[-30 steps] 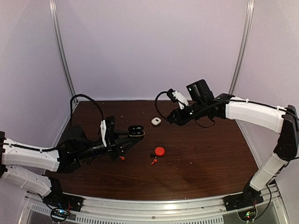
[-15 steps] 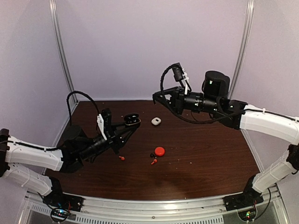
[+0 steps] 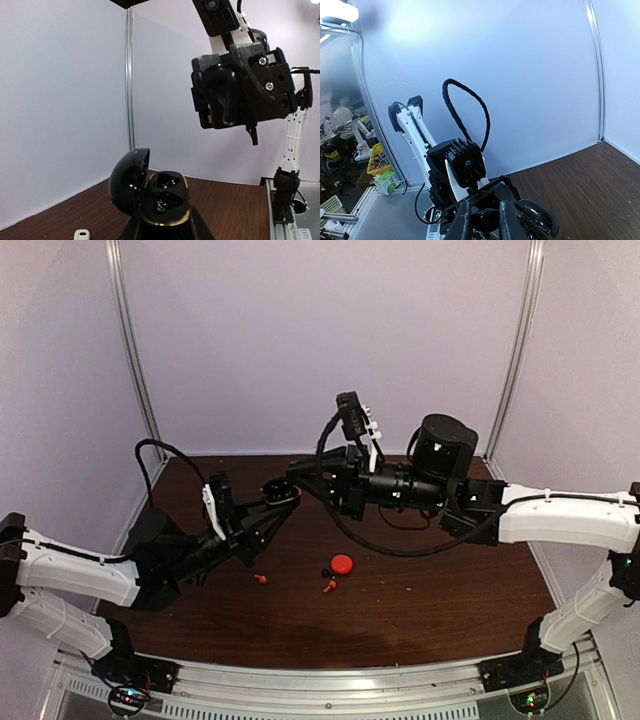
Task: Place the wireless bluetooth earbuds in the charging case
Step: Place the left earbud in the left side groove of the charging case.
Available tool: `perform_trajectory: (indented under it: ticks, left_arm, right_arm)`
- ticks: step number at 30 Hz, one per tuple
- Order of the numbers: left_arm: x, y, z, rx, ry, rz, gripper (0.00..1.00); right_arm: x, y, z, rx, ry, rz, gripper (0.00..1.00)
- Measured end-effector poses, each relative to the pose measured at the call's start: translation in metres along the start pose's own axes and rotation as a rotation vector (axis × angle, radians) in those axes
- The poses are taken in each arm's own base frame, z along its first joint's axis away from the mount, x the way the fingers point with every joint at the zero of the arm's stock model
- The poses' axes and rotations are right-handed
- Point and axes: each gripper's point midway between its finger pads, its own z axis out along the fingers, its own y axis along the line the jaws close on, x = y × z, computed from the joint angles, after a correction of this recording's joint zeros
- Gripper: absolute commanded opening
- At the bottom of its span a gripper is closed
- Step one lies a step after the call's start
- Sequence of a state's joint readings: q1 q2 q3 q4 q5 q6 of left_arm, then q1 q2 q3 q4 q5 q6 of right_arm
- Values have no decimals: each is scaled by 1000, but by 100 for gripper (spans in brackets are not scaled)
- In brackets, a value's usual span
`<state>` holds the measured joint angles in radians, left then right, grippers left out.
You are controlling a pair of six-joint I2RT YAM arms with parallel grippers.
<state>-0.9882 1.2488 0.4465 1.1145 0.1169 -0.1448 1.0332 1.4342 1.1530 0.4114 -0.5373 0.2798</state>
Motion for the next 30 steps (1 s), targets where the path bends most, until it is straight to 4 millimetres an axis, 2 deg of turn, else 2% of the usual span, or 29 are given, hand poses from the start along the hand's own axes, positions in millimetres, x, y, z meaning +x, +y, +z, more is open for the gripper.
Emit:
perform_trajectory:
  ticks: [9, 20, 25, 30]
  left_arm:
    - [-1, -6, -1, 15, -18, 64, 0]
    - [4, -18, 0, 45, -9, 157, 0]
    - [4, -18, 0, 43, -9, 172, 0]
    - [4, -17, 0, 40, -8, 178, 0]
  right_arm:
    - [26, 3, 17, 0, 29, -8, 12]
    - [31, 5, 20, 14, 2, -29, 12]
    - [43, 3, 23, 30, 10, -26, 12]
    - [44, 0, 22, 53, -6, -32, 12]
